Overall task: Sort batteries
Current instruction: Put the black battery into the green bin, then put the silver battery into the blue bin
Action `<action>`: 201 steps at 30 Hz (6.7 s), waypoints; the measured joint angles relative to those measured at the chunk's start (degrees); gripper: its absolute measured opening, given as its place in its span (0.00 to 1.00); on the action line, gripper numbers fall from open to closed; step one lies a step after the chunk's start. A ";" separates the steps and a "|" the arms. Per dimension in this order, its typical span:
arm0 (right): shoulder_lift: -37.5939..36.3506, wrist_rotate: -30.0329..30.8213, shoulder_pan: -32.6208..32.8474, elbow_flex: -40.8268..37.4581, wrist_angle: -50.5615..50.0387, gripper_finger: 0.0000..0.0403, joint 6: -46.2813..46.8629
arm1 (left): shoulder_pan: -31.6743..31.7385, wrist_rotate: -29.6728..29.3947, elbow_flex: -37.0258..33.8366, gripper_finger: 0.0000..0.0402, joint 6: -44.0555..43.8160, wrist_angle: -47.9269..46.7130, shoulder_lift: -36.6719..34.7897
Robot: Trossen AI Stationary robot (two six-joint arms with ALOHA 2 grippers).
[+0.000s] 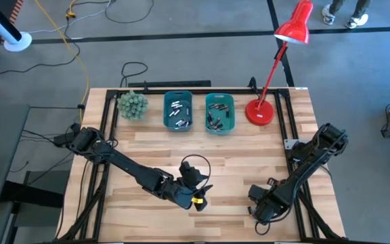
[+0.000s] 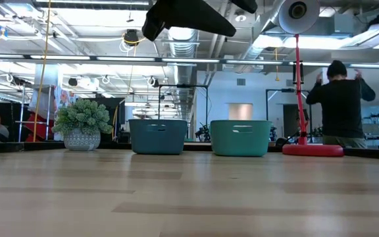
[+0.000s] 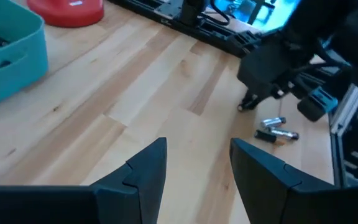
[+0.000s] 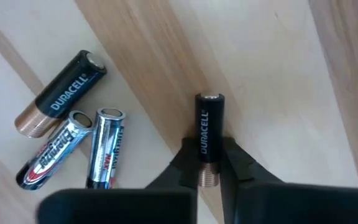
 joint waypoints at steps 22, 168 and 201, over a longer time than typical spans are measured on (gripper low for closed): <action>-14.57 8.67 -10.37 -0.33 -7.81 0.06 0.24 | 1.59 14.94 -19.02 0.42 12.84 15.24 -6.89; -4.90 16.16 22.81 -0.92 2.23 0.39 37.44 | 6.78 23.43 -9.79 0.38 21.06 6.01 -4.72; 3.58 8.73 14.28 5.11 5.40 0.62 17.41 | 6.80 22.38 -9.81 0.38 21.50 6.03 -4.72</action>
